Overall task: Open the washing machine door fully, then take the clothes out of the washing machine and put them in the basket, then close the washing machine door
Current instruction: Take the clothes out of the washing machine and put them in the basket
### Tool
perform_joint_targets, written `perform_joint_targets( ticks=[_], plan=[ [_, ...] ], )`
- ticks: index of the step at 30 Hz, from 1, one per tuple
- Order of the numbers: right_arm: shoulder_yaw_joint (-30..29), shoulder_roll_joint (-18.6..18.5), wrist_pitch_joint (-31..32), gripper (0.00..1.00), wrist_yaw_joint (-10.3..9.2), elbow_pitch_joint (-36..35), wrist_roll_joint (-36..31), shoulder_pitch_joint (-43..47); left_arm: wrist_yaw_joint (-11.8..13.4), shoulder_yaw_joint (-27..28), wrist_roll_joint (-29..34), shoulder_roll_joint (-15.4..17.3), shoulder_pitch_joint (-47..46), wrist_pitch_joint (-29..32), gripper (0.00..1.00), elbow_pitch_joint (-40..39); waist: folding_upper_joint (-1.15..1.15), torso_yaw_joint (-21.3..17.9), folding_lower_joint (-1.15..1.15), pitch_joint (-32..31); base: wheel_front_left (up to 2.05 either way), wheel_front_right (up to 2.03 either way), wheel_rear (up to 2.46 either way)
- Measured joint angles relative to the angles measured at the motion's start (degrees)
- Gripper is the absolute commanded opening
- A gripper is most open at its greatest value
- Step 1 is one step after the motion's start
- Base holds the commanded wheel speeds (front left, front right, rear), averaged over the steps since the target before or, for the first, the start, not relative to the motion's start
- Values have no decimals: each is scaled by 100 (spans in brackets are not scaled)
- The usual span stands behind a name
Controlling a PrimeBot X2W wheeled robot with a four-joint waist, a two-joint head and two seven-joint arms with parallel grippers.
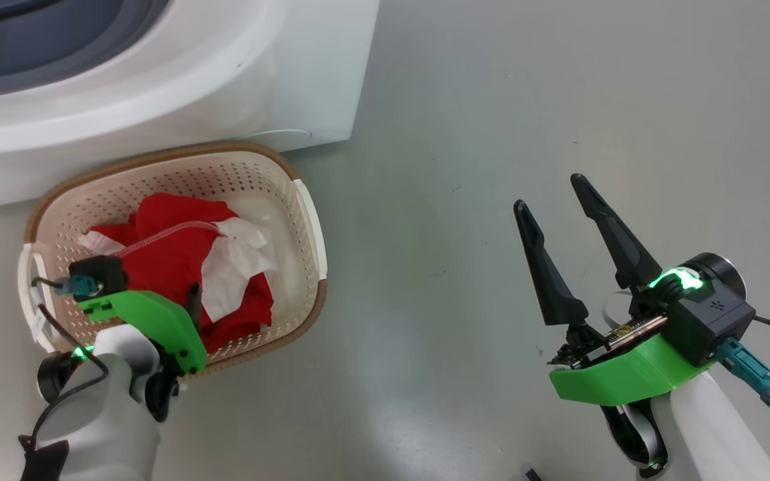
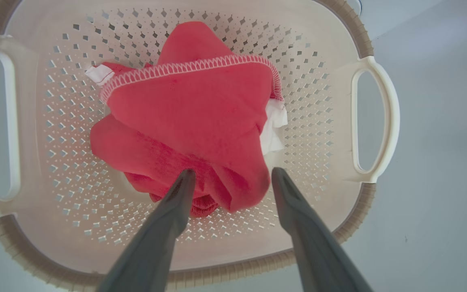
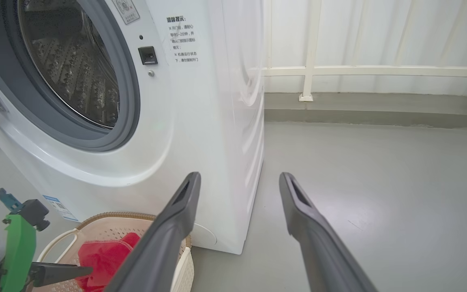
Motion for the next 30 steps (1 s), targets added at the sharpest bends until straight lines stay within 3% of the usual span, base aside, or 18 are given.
perform_joint_targets(
  ticks=[10,16,30],
  plan=[
    [-113,0,0,100,0,34,-108,7,-56,-149,55,-52,56,-1078,100,-118,0,209,0,-272,0,0,0],
    [-212,0,0,100,0,107,-275,51,-99,-272,48,-135,211,-1423,100,-525,0,389,0,-504,0,0,0],
    [-520,0,0,100,0,326,-454,289,-23,11,364,-190,1653,-1491,100,-3450,0,770,0,-1273,0,0,0]
  ],
)
